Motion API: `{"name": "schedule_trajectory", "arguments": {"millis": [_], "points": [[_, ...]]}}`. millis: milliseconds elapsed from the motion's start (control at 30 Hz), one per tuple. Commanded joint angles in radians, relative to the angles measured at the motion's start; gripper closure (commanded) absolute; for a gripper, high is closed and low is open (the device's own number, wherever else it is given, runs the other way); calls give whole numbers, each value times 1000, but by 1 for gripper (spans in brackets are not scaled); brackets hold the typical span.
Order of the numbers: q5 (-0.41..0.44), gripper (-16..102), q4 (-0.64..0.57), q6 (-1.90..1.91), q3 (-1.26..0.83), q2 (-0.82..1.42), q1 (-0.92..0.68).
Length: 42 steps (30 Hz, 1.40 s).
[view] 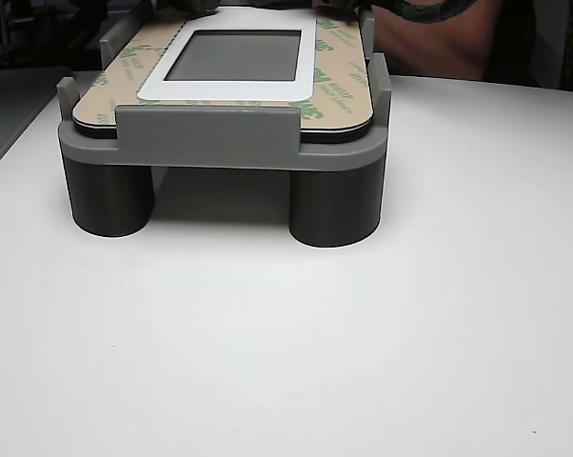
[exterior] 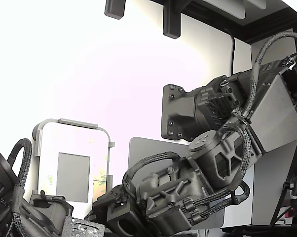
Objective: Peel off protective film from adhesive tape.
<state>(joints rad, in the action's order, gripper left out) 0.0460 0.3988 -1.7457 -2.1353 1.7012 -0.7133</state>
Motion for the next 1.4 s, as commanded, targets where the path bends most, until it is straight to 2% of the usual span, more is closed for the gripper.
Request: {"name": "schedule_trajectory", "arguments": {"millis": [0, 1367], "points": [[-2, 96, -8, -3, 17, 31, 15], [-8, 96, -5, -3, -12, 71, 28]]}}
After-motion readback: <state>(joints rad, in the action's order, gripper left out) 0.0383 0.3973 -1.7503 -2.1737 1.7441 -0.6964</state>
